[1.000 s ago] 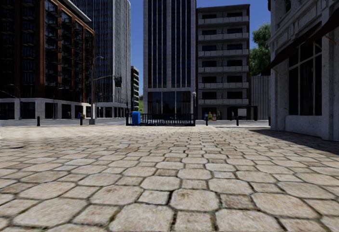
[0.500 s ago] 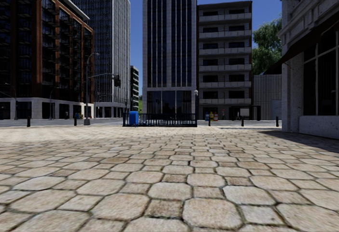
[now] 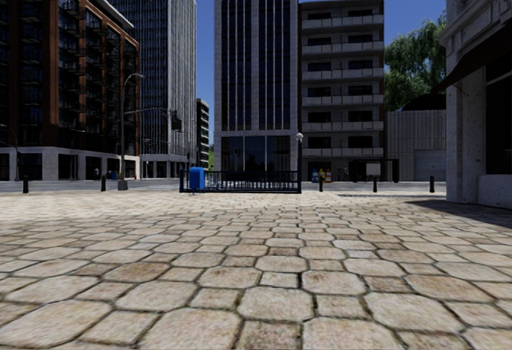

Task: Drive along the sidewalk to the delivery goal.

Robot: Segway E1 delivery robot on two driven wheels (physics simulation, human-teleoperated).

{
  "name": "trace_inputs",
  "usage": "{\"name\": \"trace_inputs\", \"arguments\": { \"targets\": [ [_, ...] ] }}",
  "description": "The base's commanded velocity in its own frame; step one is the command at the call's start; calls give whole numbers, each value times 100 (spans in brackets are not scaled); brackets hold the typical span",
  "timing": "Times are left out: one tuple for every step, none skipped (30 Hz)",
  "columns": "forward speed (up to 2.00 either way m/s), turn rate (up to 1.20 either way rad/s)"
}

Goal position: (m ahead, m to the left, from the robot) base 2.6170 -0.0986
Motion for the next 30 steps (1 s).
{"name": "trace_inputs", "arguments": {
  "targets": [
    [200,-14],
    [200,-17],
    [200,-17],
    [200,-17],
    [200,-18],
    [200,-22],
    [200,-26],
    [200,-26],
    [200,-28],
    [200,-28],
    [200,-28],
    [200,-28],
    [200,-28],
    [200,-28],
    [200,-28],
    [200,-28],
    [200,-28],
    [200,-28],
    [200,-28],
    [200,-28],
    [200,-28],
    [200,-28],
    [200,-28],
    [200,-28],
    [197,-13],
    [172,0],
    [161,0],
    [156,0],
    [147,0],
    [147,0]
  ]
}}
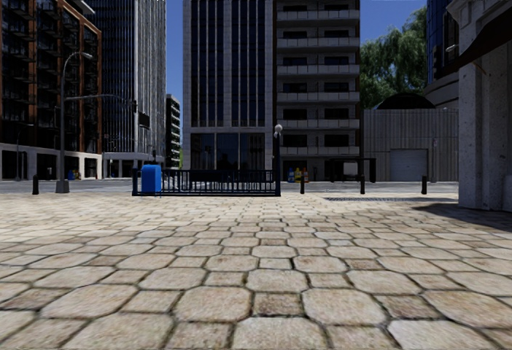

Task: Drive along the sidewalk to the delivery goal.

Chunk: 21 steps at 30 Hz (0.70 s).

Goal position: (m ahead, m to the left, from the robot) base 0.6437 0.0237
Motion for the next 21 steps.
{"name": "trace_inputs", "arguments": {
  "targets": [
    [133,0],
    [123,0],
    [109,0],
    [101,0],
    [94,0],
    [94,0],
    [84,0],
    [76,0],
    [67,0],
    [63,0],
    [59,0],
    [59,0],
    [53,0],
    [43,0],
    [30,0],
    [20,0],
    [20,0],
    [17,0],
    [15,0],
    [0,0],
    [0,0]
  ]
}}
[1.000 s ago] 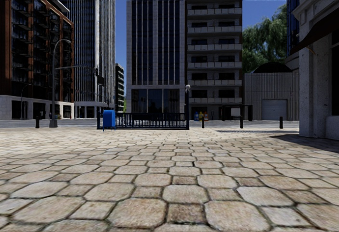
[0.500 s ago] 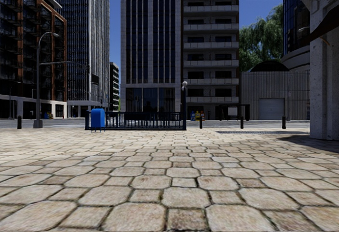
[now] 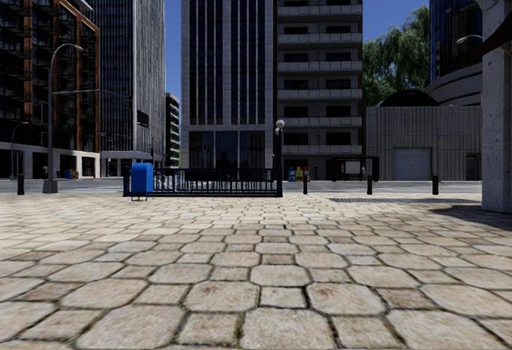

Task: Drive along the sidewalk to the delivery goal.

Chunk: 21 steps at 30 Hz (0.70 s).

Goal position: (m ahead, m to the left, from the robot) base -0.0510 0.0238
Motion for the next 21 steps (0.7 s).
{"name": "trace_inputs", "arguments": {
  "targets": [
    [0,0],
    [0,0],
    [0,0],
    [0,0],
    [0,0],
    [0,0],
    [0,0],
    [0,0],
    [0,0],
    [0,0],
    [0,0],
    [0,0],
    [0,0],
    [0,0],
    [0,0],
    [0,0],
    [0,0],
    [0,0],
    [0,0],
    [0,0],
    [0,0]
  ]
}}
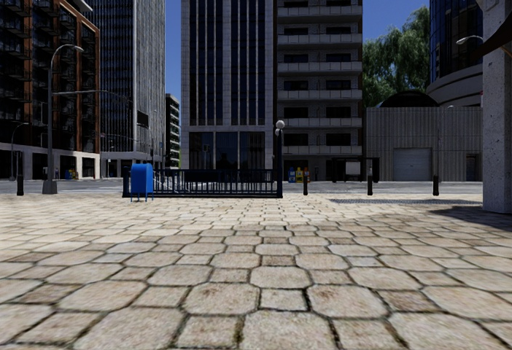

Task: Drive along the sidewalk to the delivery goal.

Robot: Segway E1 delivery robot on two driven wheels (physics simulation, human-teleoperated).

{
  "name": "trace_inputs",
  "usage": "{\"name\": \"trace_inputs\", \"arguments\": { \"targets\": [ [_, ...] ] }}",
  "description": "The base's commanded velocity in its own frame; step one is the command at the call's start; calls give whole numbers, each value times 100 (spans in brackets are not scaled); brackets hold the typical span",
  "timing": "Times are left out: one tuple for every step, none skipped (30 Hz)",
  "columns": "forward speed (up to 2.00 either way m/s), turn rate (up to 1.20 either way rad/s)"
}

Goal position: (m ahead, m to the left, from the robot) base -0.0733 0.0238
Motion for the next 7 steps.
{"name": "trace_inputs", "arguments": {
  "targets": [
    [0,0],
    [0,0],
    [0,0],
    [0,0],
    [0,0],
    [0,0],
    [0,0]
  ]
}}
